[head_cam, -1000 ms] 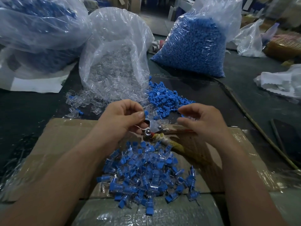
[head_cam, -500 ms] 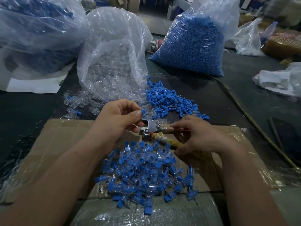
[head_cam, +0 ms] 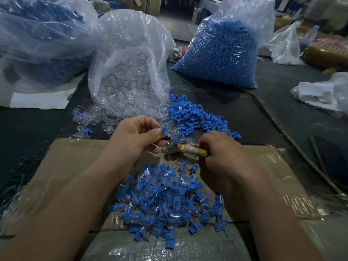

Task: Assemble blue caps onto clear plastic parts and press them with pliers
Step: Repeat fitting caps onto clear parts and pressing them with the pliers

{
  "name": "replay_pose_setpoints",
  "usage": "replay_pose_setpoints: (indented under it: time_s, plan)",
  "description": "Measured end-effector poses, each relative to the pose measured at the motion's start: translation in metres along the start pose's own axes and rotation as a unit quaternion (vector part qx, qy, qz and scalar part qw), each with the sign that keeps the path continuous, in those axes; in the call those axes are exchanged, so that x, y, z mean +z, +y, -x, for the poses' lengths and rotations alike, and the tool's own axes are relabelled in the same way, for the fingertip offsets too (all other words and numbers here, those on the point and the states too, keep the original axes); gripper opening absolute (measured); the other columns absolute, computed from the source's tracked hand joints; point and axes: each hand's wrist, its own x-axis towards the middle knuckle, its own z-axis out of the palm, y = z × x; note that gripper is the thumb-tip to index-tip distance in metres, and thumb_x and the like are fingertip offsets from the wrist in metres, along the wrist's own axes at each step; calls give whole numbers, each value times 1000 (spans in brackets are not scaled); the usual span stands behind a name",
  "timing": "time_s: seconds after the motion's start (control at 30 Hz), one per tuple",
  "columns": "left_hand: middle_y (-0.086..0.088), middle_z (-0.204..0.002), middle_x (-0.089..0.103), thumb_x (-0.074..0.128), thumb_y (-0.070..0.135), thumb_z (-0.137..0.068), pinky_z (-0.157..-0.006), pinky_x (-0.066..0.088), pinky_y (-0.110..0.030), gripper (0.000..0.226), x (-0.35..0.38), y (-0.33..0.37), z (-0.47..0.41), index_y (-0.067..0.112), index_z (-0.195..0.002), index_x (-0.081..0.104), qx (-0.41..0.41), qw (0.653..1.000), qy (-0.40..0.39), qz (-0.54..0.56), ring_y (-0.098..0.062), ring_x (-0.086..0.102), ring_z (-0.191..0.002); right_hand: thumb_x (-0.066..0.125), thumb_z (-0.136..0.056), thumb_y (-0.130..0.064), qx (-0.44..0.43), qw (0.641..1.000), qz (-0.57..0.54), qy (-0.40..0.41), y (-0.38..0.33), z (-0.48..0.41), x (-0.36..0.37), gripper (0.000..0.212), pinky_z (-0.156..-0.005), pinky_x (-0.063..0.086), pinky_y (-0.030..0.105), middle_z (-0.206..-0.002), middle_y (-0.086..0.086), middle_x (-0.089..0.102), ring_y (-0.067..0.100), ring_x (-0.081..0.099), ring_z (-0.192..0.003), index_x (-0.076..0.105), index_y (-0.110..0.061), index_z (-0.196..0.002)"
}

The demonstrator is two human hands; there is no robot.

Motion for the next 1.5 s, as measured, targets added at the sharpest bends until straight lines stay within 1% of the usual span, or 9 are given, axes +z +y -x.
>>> replay_pose_setpoints:
  time_s: [0.1, 0.2, 0.4, 0.7, 0.9, 1.07, 1.23, 1.4, 1.5]
  plan:
    - [3, -57, 61, 53, -6, -82, -50, 52, -17, 15, 0, 0, 0, 6, -75, 56, 14, 1000, 12, -2, -7, 61, -53, 60, -80, -20, 14, 999, -5, 32, 6, 2, -1, 22, -60, 27, 20, -87, -12, 39, 7, 38, -83, 48, -28, -96]
    - [3, -57, 61, 53, -7, -83, -51, 52, -17, 16, 2, 0, 0, 7, -75, 56, 32, 999, 23, -7, -7, 61, -53, 59, -81, -21, 20, 996, -21, 86, 11, 4, -5, 19, -57, 29, 25, -85, -10, 43, 7, 40, -73, 45, -27, -93]
    - [7, -56, 63, 53, -5, -84, -52, 51, -16, 18, 2, -2, -2, 10, -75, 56, 69, 996, 46, -17, -6, 62, -55, 60, -85, -28, -38, 971, -190, 140, -1, 9, -7, 19, -55, 33, 25, -80, -12, 51, 4, 46, -69, 41, -33, -84]
    - [10, -60, 65, 53, -5, -84, -54, 51, -15, 19, 2, -1, -2, 12, -76, 57, 108, 991, 73, -38, -2, 62, -57, 62, -84, -23, -66, 972, -208, 82, -15, 12, -5, 21, -63, 38, 24, -91, -9, 53, 7, 49, -80, 49, -27, -99]
    - [11, -60, 64, 54, -6, -83, -55, 52, -16, 23, 1, -2, -1, 15, -75, 57, 114, 989, 77, -49, -2, 61, -57, 63, -84, -21, -67, 968, -232, 65, -17, 13, -5, 22, -61, 36, 24, -89, -12, 52, 5, 50, -79, 48, -31, -96]
    - [7, -59, 62, 55, -7, -83, -54, 51, -15, 25, 3, -2, 0, 17, -73, 56, 126, 986, 83, -64, -2, 60, -56, 61, -84, -19, -71, 970, -228, 50, -19, 13, -3, 23, -70, 42, 29, -92, -10, 52, 9, 50, -85, 47, -32, -97]
    - [3, -64, 59, 55, -7, -83, -54, 50, -13, 24, 6, 0, 2, 15, -74, 56, 136, 985, 85, -68, 0, 60, -54, 61, -84, -18, -77, 975, -201, 54, -20, 13, -3, 27, -71, 39, 30, -89, -14, 48, 5, 46, -82, 45, -35, -97]
    - [8, -59, 61, 56, -7, -83, -56, 50, -13, 25, 7, -1, 3, 16, -74, 56, 148, 981, 93, -81, 0, 60, -55, 62, -81, -14, -71, 977, -184, 79, -22, 12, -4, 24, -72, 47, 37, -88, -7, 55, 15, 52, -82, 49, -30, -95]
    - [9, -60, 61, 56, -7, -83, -57, 50, -12, 25, 6, -1, 4, 16, -74, 56, 152, 979, 95, -96, 0, 60, -56, 62, -81, -13, -69, 978, -175, 85, -23, 12, -4, 25, -70, 45, 36, -86, -7, 54, 15, 51, -80, 48, -31, -92]
